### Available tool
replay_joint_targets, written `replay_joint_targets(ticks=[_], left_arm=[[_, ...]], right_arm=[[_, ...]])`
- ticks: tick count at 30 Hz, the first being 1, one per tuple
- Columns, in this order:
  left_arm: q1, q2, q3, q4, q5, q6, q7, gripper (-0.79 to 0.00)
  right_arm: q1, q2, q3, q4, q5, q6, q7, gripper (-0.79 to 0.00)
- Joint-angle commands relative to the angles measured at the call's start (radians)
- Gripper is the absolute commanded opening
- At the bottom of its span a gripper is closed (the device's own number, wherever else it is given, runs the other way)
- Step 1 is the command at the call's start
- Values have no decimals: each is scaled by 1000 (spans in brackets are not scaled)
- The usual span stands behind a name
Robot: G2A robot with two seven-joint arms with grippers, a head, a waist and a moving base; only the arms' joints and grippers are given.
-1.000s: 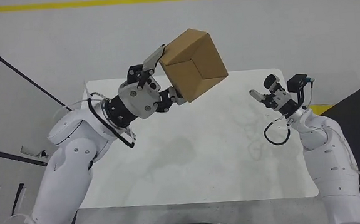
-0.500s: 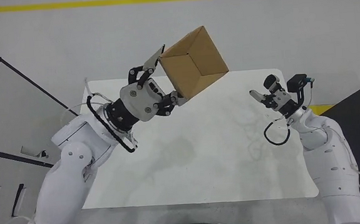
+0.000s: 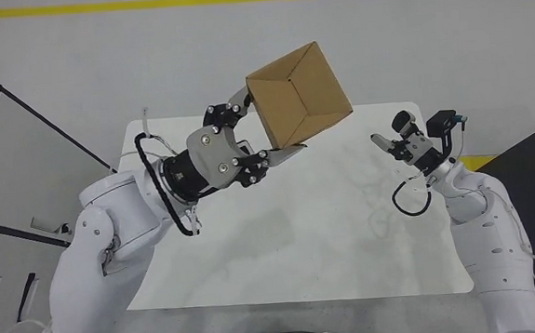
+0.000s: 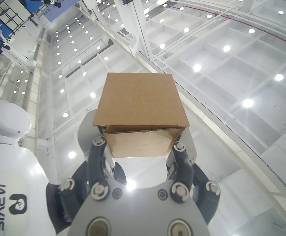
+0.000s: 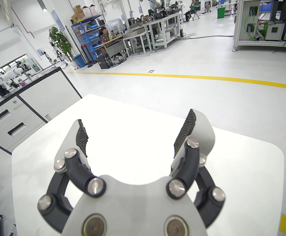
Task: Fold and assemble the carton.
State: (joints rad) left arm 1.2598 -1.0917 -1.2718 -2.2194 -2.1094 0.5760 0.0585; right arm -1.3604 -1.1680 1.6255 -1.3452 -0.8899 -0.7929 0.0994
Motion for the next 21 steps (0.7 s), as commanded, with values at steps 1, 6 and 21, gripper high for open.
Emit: replay_joint_targets(ticks=[1, 6, 21], left_arm=[[0, -2, 0, 16, -24, 17, -55, -785], [7, -7, 9, 103, -84, 133, -225, -785], [34, -15, 35, 175, -200, 250, -379, -785]], right_arm=[[0, 0, 0, 0, 0, 0, 0, 0], [0, 0, 0, 0, 0, 0, 0, 0], [0, 0, 0, 0, 0, 0, 0, 0]])
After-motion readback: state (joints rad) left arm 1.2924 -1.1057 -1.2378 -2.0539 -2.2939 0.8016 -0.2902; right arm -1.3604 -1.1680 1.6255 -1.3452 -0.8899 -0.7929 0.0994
